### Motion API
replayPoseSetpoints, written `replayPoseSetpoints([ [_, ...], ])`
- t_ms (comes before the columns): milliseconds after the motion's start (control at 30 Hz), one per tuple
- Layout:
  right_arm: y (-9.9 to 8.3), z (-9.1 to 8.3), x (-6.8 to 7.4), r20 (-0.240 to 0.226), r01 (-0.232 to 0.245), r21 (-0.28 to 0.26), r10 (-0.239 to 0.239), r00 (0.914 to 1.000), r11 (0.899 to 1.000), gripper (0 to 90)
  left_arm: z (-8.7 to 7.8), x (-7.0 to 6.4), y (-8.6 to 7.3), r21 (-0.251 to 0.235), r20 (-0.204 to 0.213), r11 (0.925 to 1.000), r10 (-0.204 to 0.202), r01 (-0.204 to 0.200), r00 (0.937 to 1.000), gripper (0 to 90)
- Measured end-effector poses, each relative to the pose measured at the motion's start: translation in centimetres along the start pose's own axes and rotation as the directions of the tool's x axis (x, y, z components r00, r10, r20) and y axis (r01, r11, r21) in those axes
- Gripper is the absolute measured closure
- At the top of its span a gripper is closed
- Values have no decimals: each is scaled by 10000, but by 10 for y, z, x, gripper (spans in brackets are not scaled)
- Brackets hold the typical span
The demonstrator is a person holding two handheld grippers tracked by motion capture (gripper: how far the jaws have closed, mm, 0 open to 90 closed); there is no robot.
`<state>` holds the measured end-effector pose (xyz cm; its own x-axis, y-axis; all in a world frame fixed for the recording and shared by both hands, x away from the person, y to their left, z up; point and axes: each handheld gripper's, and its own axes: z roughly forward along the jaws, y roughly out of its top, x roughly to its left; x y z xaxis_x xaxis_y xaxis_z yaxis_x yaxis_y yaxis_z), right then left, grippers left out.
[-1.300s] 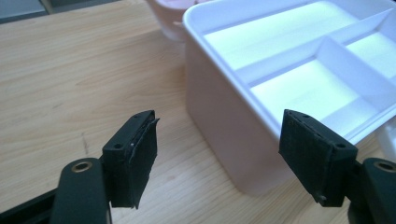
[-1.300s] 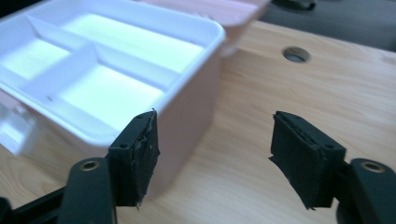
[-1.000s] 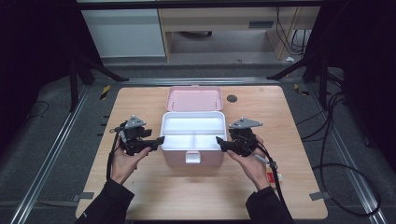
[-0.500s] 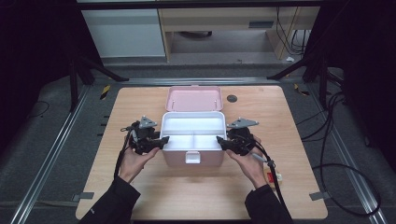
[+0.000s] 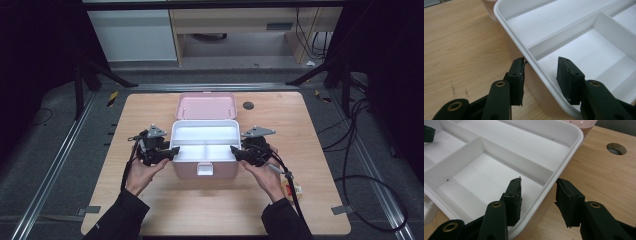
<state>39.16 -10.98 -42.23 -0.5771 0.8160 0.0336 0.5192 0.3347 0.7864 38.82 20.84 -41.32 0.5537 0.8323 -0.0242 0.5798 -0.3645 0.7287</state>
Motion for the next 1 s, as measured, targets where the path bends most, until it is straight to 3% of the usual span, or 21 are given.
replayPoseSetpoints([
  [67, 1, -1, 2, 159, 122, 56, -123, 9998, 9999, 546, 0, 1, 0, -32, 15, 10000, -10, 10, 10000, 575],
  [200, 2, -2, 2, -34, 101, -14, -102, 9999, 9999, 459, -6, 4, 2, -192, 258, 9998, 18, -13, 9997, 483],
  [233, 5, -6, 2, 51, 215, -227, -214, 9998, 9995, 402, -10, 5, 3, -273, 237, 9996, 112, -106, 9997, 460],
  [300, 9, -11, 1, 17, 369, -536, -369, 9993, 9979, 374, -18, 8, 6, -559, 191, 9980, 304, -293, 9994, 444],
  [333, 10, -14, 0, -16, 481, -695, -483, 9988, 9964, 362, -25, 10, 11, -624, 237, 9958, 686, -670, 9974, 431],
  [367, 12, -17, -1, -25, 587, -841, -591, 9982, 9947, 356, -25, 10, 11, -624, 237, 9958, 686, -670, 9974, 424],
  [433, 13, -20, -3, -29, 641, -965, -647, 9979, 9933, 355, -29, 12, 16, -725, 44, 9907, 1154, -1148, 9933, 423],
  [533, 19, -25, -12, -148, 856, -1159, -879, 9960, 9896, 363, -34, 16, 24, -1068, 168, 9767, 1888, -1860, 9819, 421],
  [700, 30, -31, -26, -428, 1204, -1276, -1267, 9910, 9845, 366, -33, 20, 38, -1336, 621, 9573, 2664, -2565, 9619, 396],
  [767, 34, -31, -29, -757, 1213, -1174, -1307, 9885, 9857, 371, -31, 20, 41, -1267, 704, 9538, 2825, -2723, 9567, 387],
  [833, 40, -31, -31, -951, 1448, -1172, -1562, 9831, 9825, 381, -27, 19, 44, -1197, 1019, 9566, 2781, -2658, 9551, 406],
  [900, 42, -31, -31, -1010, 1558, -1109, -1671, 9808, 9815, 381, -24, 19, 45, -1185, 1321, 9551, 2863, -2716, 9490, 410],
  [1000, 51, -29, -32, -1256, 2050, -1089, -2180, 9678, 9727, 392, -17, 19, 49, -1322, 1502, 9304, 3597, -3418, 9209, 403],
])
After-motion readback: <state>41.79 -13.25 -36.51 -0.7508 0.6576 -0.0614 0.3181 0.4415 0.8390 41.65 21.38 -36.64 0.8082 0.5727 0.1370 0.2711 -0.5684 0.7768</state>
